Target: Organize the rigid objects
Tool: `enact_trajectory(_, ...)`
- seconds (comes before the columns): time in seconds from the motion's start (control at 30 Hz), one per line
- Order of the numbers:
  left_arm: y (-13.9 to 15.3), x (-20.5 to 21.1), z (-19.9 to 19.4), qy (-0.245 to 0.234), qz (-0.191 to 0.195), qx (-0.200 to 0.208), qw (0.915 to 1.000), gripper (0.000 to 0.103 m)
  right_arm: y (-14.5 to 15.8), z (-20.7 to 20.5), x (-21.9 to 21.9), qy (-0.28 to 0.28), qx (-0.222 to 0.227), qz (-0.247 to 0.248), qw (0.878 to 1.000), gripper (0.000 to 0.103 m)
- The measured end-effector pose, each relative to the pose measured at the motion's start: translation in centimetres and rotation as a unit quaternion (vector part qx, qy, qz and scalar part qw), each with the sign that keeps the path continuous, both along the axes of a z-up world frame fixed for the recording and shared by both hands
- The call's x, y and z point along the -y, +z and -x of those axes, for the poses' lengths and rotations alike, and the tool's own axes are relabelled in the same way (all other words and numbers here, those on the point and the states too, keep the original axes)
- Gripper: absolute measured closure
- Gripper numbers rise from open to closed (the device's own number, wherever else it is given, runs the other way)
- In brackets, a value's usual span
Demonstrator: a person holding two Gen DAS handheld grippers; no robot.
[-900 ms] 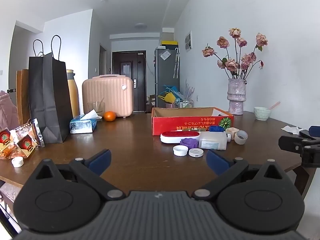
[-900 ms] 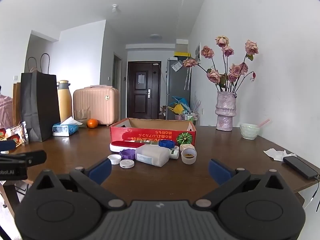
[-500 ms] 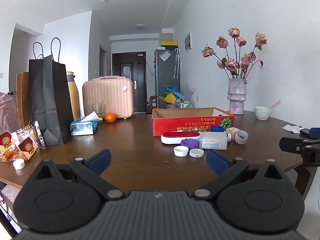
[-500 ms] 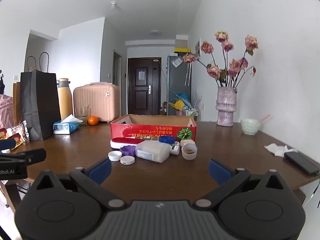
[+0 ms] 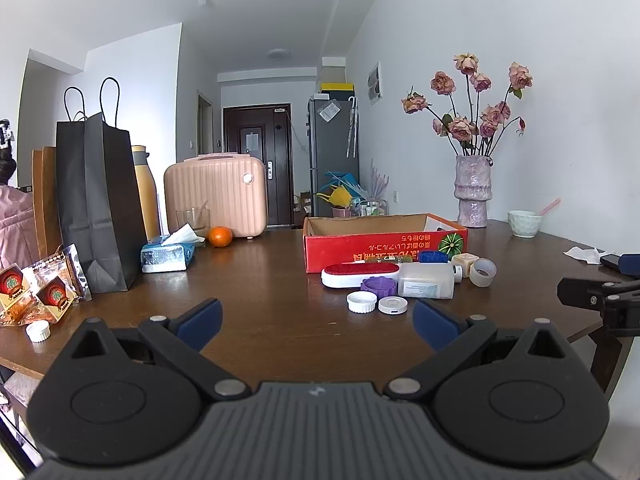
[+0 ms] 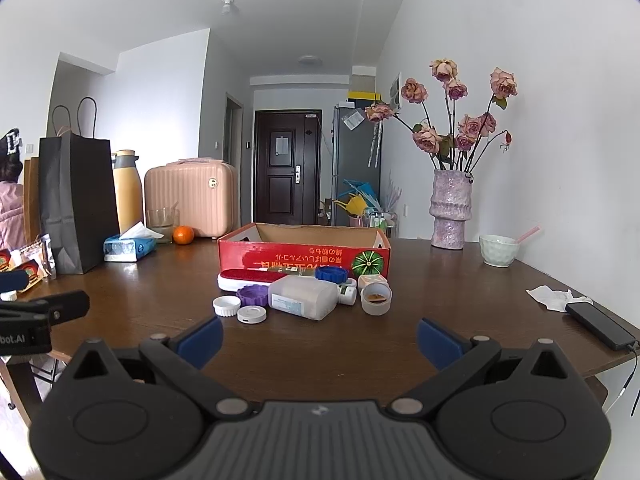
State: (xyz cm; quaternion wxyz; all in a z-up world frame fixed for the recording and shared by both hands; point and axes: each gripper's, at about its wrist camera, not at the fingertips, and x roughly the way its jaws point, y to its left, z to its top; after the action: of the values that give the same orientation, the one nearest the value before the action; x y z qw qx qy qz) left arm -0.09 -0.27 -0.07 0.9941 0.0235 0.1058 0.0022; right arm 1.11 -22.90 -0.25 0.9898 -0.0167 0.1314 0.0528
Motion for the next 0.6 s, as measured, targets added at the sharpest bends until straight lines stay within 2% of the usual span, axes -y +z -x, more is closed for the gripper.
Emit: enact_trajectory(0.6, -0.08, 0.28, -0.21, -0.002, -0.006, -0.003, 1.0000, 0.000, -0.19, -0.01, -0.08, -0.002, -0.001, 0.012, 1.000, 0.000)
